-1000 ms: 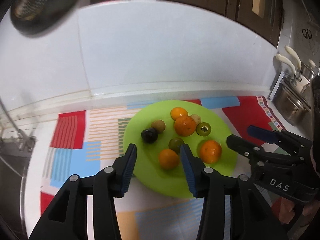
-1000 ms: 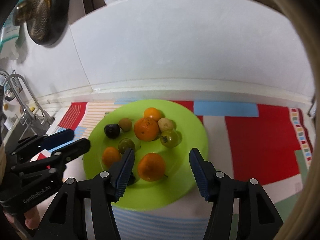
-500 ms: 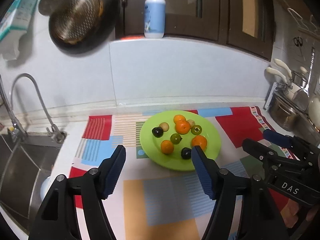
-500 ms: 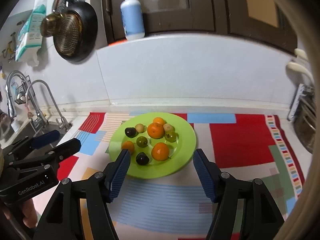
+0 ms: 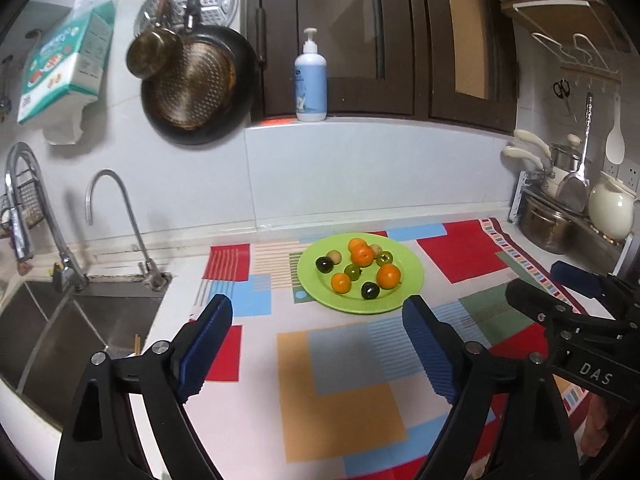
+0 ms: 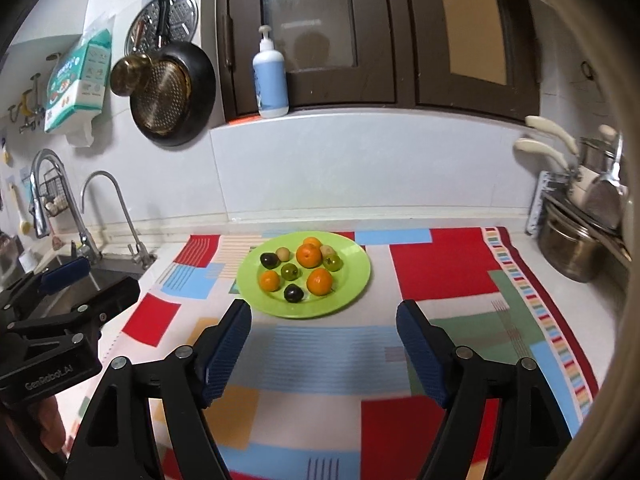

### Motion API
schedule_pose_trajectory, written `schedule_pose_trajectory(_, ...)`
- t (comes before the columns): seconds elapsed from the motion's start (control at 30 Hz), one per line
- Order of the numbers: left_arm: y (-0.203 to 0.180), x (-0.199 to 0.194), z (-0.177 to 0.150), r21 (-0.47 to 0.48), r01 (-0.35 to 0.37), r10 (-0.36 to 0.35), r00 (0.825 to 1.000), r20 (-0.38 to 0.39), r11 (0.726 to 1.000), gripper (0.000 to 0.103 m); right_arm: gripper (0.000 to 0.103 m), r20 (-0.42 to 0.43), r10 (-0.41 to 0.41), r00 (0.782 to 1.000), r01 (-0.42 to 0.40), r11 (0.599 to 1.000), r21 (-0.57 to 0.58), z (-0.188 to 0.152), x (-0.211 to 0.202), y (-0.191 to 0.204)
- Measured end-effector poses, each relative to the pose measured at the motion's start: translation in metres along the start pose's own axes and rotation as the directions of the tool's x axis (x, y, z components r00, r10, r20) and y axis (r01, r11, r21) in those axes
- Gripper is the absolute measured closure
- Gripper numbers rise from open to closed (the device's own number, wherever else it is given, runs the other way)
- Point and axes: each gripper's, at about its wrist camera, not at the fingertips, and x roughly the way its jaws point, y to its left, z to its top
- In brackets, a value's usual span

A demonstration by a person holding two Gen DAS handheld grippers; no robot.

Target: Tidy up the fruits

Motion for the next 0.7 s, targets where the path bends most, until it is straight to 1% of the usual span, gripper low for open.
schedule_pose_trajectory(0.13, 0.002, -0.024, -0.008, 0.004, 0.009, -0.009, 1.0, 0.015, 1.0, 0.011, 0.023, 0.023, -0.019, 1.0, 0.019, 1.0, 0.001, -0.008, -0.029, 0.009)
schedule_pose_trajectory(0.23, 0.003, -0.043, -0.013, 0.012, 0.011, -0.012, 0.999, 0.034, 1.0, 0.007, 0.023, 0.043, -0.029, 0.999, 0.028, 1.0, 0.009, -0.015, -0.046, 0.014)
schedule_pose_trajectory(0.4, 0.003, -0.07, -0.022, 0.011, 0.014, -0.015, 0.998, 0.061, 1.0, 0.004, 0.023, 0.063, -0.036, 0.997, 0.036, 0.999, 0.01, -0.024, -0.074, 0.02)
schedule_pose_trajectory(0.47, 0.004, -0.079, -0.024, 0.007, 0.014, -0.014, 0.998, 0.069, 1.0, 0.0, 0.023, 0.071, -0.04, 0.997, 0.04, 0.999, 0.012, -0.028, -0.083, 0.022)
schedule_pose_trajectory(0.7, 0.007, -0.101, -0.034, 0.001, 0.021, -0.021, 0.997, 0.078, 1.0, 0.0, 0.023, 0.08, -0.036, 0.996, 0.035, 0.999, 0.014, -0.04, -0.11, 0.028)
